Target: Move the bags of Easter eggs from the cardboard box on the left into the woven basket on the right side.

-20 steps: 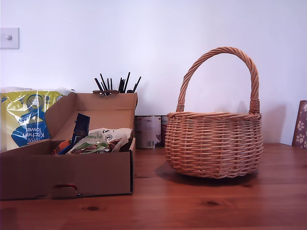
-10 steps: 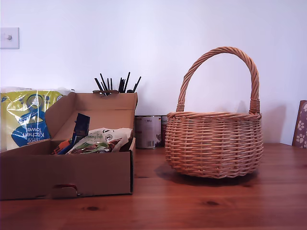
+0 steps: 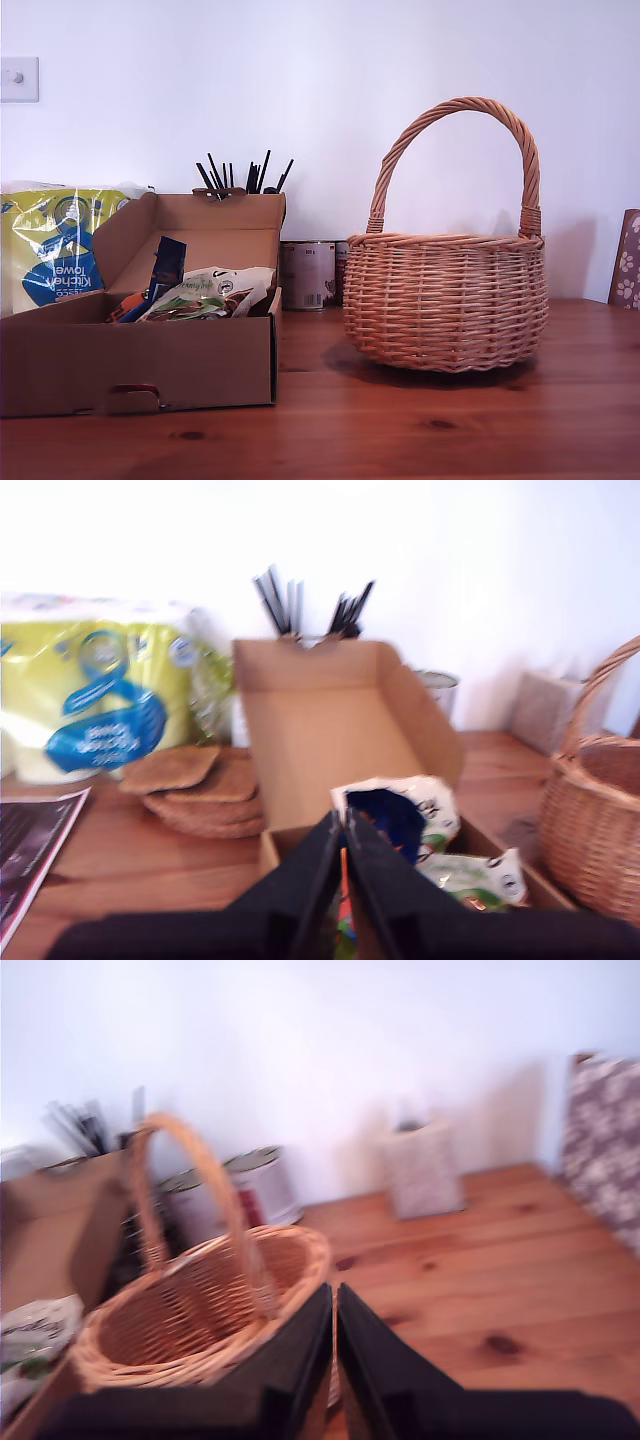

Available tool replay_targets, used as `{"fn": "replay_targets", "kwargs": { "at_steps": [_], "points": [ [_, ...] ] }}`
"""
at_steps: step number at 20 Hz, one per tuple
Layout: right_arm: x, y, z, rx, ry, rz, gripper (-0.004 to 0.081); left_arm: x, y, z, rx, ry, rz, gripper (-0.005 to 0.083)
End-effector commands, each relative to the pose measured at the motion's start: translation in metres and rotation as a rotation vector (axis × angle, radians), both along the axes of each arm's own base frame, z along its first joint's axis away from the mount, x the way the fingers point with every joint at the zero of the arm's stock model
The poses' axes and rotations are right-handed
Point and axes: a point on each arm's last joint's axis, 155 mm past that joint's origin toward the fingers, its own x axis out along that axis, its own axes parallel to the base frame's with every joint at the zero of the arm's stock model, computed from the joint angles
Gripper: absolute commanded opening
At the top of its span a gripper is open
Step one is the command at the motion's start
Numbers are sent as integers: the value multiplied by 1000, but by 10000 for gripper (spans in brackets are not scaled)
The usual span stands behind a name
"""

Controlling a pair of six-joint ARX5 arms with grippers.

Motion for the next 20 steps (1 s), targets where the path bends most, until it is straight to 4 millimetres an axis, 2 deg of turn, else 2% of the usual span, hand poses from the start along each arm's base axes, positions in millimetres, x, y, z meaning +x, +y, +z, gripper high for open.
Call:
{"fn": "replay_targets", "kwargs": {
  "at_steps": [1, 3, 5, 7, 9, 12, 16, 20],
  "points": [
    [-1, 13, 4, 7, 25, 69, -13, 2, -8, -3, -3, 48, -40, -19],
    [-5, 31, 16, 14, 31, 161, -13, 2, -18, 3, 26, 90, -89, -19],
    [-6, 41, 27, 81, 29, 215, -13, -1, -34, 19, 24, 95, -182, -19],
    [-6, 54, 21, 93, 75, 284, -13, -2, -44, 37, 34, 83, -238, -19],
    [-8, 67, 8, 99, 146, 352, -13, -2, -52, 46, 123, 74, -297, -19],
    [-11, 86, -5, 74, 212, 443, -13, 2, -65, 44, 222, 134, -393, -19],
    [-22, 110, 1, 4, 250, 559, -13, 18, -76, 29, 352, 233, -478, -19],
    [-27, 125, 5, -70, 304, 616, -13, 38, -85, 20, 470, 271, -535, -19]
  ]
}}
